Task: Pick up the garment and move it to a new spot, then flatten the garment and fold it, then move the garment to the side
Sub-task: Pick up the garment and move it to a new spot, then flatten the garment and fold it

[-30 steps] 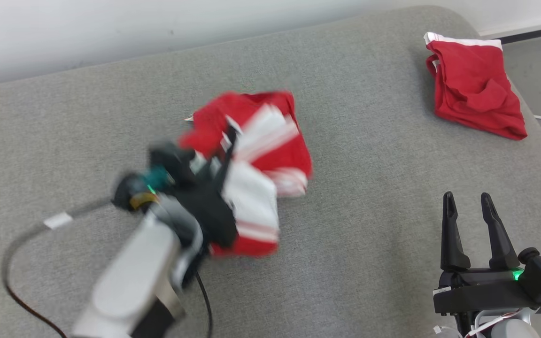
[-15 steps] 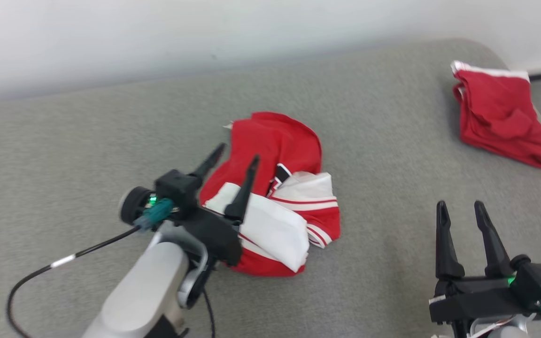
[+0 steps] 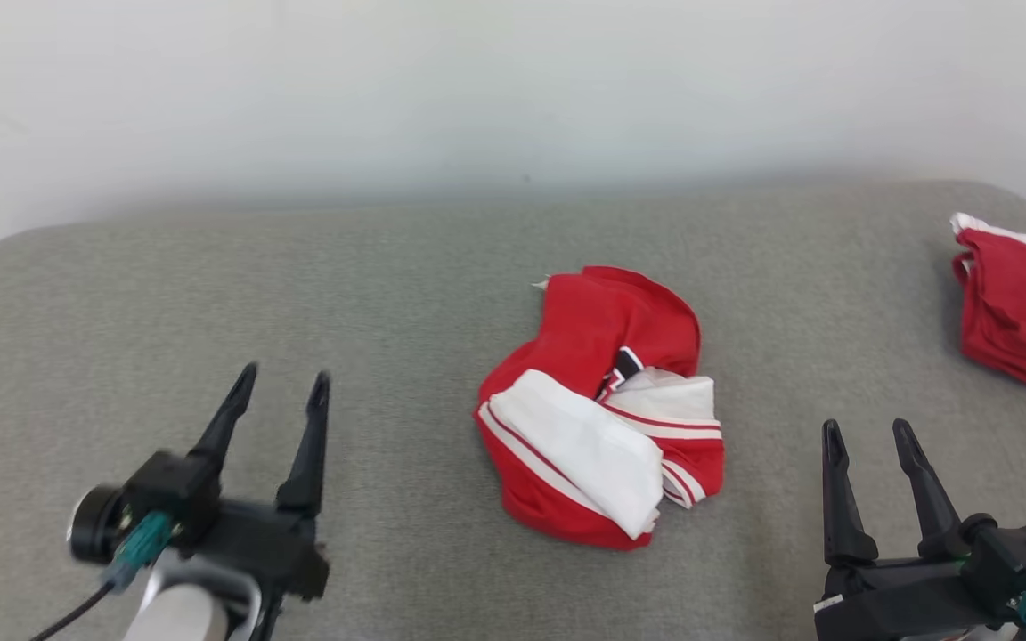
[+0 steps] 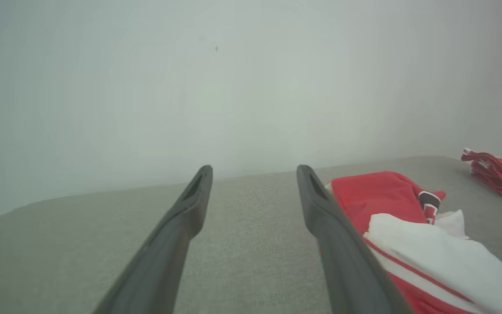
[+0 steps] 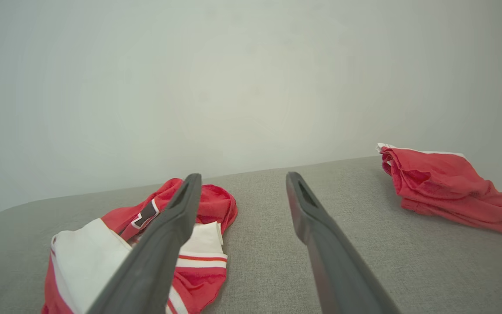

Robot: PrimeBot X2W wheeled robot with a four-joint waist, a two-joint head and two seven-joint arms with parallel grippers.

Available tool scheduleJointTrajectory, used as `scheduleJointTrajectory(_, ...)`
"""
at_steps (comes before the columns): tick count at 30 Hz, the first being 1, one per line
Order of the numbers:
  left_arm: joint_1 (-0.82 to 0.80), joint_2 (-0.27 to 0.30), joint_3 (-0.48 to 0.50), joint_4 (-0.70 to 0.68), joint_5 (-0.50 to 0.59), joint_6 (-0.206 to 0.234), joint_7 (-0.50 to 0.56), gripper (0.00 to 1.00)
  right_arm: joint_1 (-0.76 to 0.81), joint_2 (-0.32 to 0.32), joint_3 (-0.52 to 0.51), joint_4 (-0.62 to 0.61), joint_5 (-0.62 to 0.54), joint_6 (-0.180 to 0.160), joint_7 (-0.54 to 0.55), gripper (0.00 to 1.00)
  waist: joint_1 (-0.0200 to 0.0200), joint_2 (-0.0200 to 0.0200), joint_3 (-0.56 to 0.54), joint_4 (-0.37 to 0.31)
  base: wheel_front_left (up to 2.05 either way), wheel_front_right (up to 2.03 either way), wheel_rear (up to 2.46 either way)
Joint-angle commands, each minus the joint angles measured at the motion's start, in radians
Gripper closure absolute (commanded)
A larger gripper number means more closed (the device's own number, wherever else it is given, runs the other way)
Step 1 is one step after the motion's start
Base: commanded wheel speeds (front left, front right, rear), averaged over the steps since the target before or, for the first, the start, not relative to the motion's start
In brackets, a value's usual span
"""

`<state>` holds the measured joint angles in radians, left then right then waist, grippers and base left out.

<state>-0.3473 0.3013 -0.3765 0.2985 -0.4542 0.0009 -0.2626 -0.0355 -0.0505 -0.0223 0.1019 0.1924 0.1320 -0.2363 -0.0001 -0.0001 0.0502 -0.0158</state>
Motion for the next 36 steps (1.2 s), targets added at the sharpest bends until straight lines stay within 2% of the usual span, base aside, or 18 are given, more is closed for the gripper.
scheduleJointTrajectory(1,0.028,0.004,0.011,-0.016,0.012,0.004,-0.003,0.00,0.011,-0.001,-0.004,-0.009,-0.002,-0.002,0.004,0.00,0.0001,0.0001,-0.038,0.047,0.00,0.00,0.00)
scheduleJointTrajectory(9,0.207,0.002,0.133,-0.110,0.025,-0.001,-0.003,0.00,0.030,0.000,0.004,-0.020,0.002,-0.002,0.021,0.00,0.0001,0.0001,-0.046,0.085,0.00,0.00,0.00)
scheduleJointTrajectory(17,0.314,-0.052,0.207,-0.125,0.066,-0.032,-0.003,0.00,0.041,0.000,0.018,-0.014,0.009,-0.002,0.022,0.00,0.0001,0.0001,-0.034,0.090,0.00,0.00,0.00)
scheduleJointTrajectory(36,0.351,-0.134,0.318,-0.167,0.168,-0.079,-0.003,0.00,0.056,0.000,0.034,0.019,0.023,-0.002,0.016,0.00,0.0001,0.0001,-0.042,0.076,0.00,0.00,0.00)
